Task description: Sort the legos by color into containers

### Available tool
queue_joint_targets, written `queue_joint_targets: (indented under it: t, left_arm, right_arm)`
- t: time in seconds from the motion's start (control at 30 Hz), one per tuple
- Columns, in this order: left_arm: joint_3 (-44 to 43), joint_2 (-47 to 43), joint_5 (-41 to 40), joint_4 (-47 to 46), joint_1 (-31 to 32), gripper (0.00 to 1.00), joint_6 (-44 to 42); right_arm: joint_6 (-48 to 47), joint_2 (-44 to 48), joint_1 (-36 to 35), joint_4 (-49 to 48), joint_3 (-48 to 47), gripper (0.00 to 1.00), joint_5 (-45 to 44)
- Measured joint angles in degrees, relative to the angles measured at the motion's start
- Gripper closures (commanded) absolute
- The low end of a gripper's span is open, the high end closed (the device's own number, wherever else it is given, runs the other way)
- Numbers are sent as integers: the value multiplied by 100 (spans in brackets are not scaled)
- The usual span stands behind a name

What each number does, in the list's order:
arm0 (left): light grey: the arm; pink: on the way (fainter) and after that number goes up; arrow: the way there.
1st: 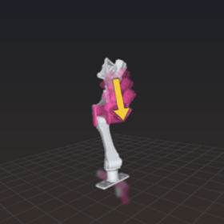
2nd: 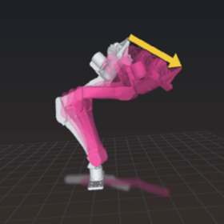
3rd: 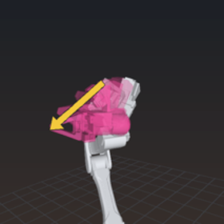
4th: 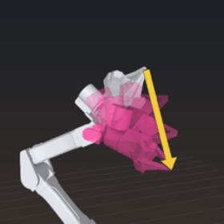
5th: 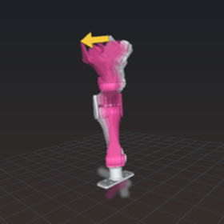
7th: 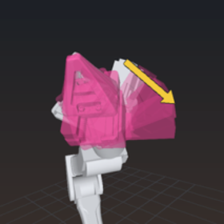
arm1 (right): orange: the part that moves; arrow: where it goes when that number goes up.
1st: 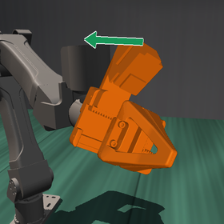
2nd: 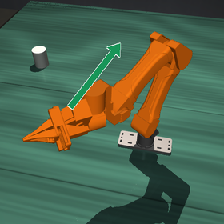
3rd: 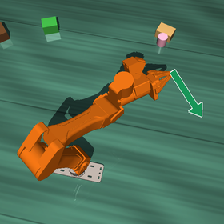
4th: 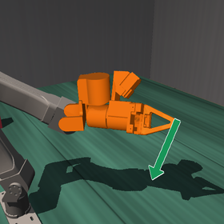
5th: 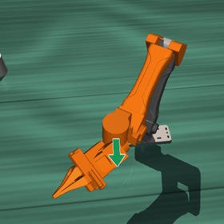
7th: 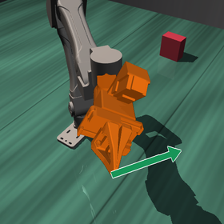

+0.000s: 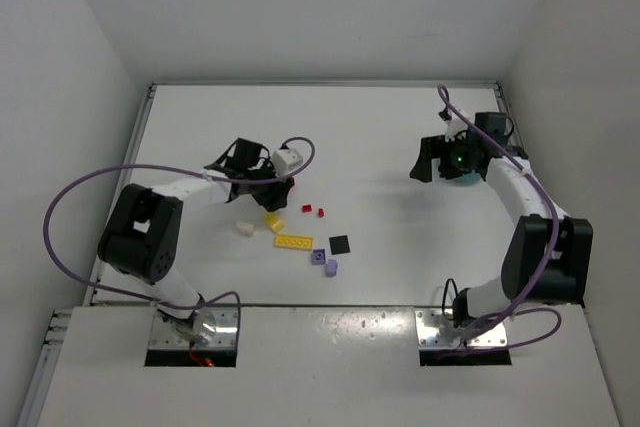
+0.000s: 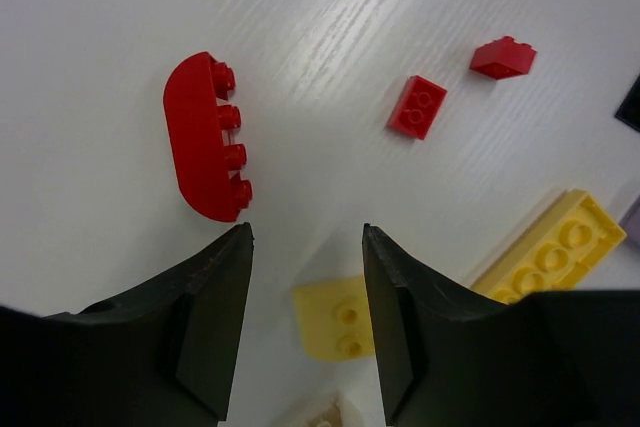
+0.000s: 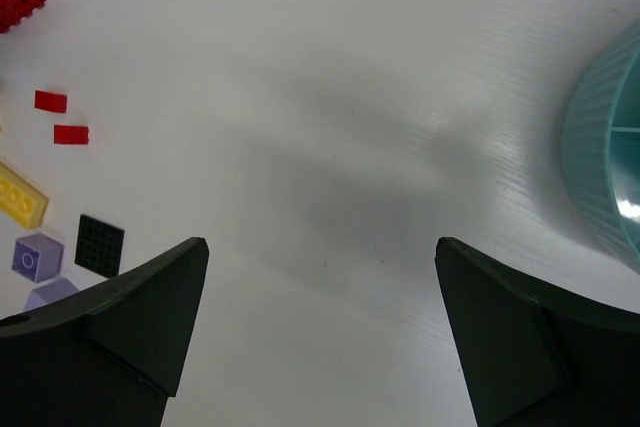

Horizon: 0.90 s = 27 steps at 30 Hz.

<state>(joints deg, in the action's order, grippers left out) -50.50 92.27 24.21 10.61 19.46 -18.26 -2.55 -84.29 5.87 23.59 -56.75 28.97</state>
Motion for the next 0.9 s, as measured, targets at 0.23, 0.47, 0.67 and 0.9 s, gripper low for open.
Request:
queue_joint_targets:
  t: [0.23,0.47,0.67,0.9]
  left_arm:
    - [-131,310,-660,-151,120,47,149]
    - [-140,243,-1189,-264,157,37,225]
    - [-236,273,-1266,-302,157,37,227]
    - [-503,669,-1244,-391,157,43,254]
  right_arm:
    - [-24,-90,0,127,-2,3,26]
    - [-66,-210,0,203,-9,3,131]
    - [-68,-345,0,229,-57,5,184]
    - [-92,-350,0,227,-111,6,195]
